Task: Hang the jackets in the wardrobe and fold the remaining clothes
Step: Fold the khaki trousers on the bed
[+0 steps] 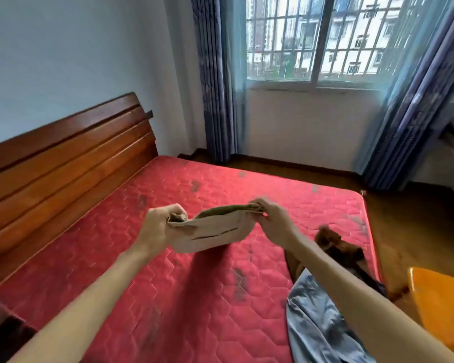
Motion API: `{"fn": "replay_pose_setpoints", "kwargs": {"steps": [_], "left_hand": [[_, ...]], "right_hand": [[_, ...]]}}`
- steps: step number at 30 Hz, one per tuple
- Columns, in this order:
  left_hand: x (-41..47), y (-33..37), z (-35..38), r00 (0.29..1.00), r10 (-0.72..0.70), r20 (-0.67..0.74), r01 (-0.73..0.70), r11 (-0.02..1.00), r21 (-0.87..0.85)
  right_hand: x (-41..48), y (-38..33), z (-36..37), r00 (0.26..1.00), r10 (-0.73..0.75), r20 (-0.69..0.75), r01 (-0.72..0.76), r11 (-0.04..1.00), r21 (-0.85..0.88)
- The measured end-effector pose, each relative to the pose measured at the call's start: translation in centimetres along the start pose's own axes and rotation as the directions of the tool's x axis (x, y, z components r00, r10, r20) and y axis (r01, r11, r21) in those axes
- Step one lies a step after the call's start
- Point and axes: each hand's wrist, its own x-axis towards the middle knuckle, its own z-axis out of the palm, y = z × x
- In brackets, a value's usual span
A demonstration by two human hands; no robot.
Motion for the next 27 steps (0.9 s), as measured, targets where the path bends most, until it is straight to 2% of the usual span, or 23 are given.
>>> {"fn": "replay_pose_setpoints", "kwargs": {"steps": [4,7,10,14,17,20,27], "left_hand": [[-12.5,-6.9,6.9,0.955,-0.244,0.169,0.240,0.970,0.045],[-20.5,-10.6,10.7,0.895,-0.375,0.242,0.345,0.925,0.157],[-26.9,-12.5,13.6,0.837,-0.456,0.303,0.409,0.889,0.208],[-31.5,-13.6,16.3,0.771,-0.524,0.361,0.485,0.851,0.200],[-31.6,-14.7,17.7,0.746,-0.547,0.381,0.512,0.836,0.198],[-29.1,-16.2,18.6,0.756,-0.556,0.346,0.519,0.831,0.203],[-16.1,-24.9,21.4,0.781,-0.592,0.199,0.582,0.805,0.114]], "right_hand": [[-12.1,5.7,6.2,0.957,0.190,0.219,-0.190,0.982,-0.019],[-19.8,9.6,10.2,0.909,0.256,0.329,-0.231,0.966,-0.112],[-26.2,12.6,13.3,0.868,0.302,0.394,-0.266,0.953,-0.144],[-30.5,14.1,14.8,0.826,0.347,0.444,-0.324,0.937,-0.129],[-30.7,15.7,15.4,0.783,0.409,0.468,-0.382,0.911,-0.158],[-28.5,17.8,16.4,0.770,0.458,0.445,-0.417,0.888,-0.193],[-15.5,24.5,21.1,0.794,0.519,0.316,-0.487,0.854,-0.182]]}}
